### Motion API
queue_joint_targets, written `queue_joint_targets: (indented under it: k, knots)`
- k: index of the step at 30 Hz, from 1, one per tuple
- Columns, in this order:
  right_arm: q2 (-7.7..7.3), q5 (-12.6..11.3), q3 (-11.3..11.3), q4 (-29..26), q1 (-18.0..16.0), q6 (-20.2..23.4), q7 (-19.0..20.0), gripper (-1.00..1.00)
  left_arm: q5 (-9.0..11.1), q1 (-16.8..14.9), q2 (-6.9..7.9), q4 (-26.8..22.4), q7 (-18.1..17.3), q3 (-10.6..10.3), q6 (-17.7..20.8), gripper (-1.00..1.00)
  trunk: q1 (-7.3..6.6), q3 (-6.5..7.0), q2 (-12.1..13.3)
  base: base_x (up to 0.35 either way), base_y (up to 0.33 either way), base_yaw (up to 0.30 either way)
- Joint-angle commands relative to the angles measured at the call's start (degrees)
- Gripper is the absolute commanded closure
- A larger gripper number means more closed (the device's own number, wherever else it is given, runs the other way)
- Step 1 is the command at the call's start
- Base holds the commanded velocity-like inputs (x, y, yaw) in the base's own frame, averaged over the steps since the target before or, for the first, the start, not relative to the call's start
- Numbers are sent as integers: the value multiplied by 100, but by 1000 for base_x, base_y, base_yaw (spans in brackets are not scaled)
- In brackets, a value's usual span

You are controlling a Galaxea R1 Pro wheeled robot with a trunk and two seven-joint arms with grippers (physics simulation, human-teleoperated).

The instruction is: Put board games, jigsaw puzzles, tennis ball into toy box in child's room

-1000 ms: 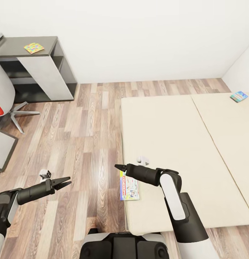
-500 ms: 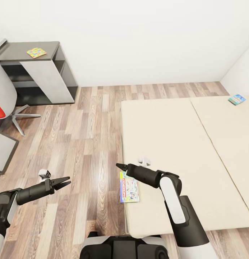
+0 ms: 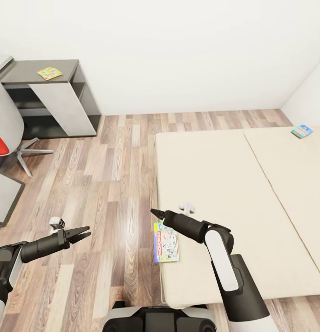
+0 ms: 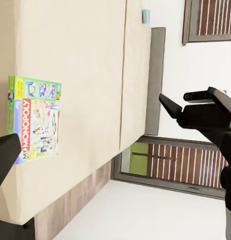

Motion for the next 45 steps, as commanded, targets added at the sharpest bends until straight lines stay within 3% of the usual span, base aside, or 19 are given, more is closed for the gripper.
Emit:
queue_joint_targets:
  k: [1,12,22,45]
  knots:
    - [3,10,-6,-5,5,24,8,-100,-5,-2,4,0,-25,2,61,-100,3,3,-9,0,0,0]
    - [3,18,-9,12,34,-89,9,-100,3,-2,10,0,-43,55,61,-100,3,106,-9,0,0,0]
    - [3,13,2,11,93,-291,14,-100,-7,-2,-15,0,-27,263,61,-100,3,200,-9,0,0,0]
    - [3,5,13,47,107,-580,2,-100,-3,-2,5,0,-37,313,61,-100,3,417,-9,0,0,0]
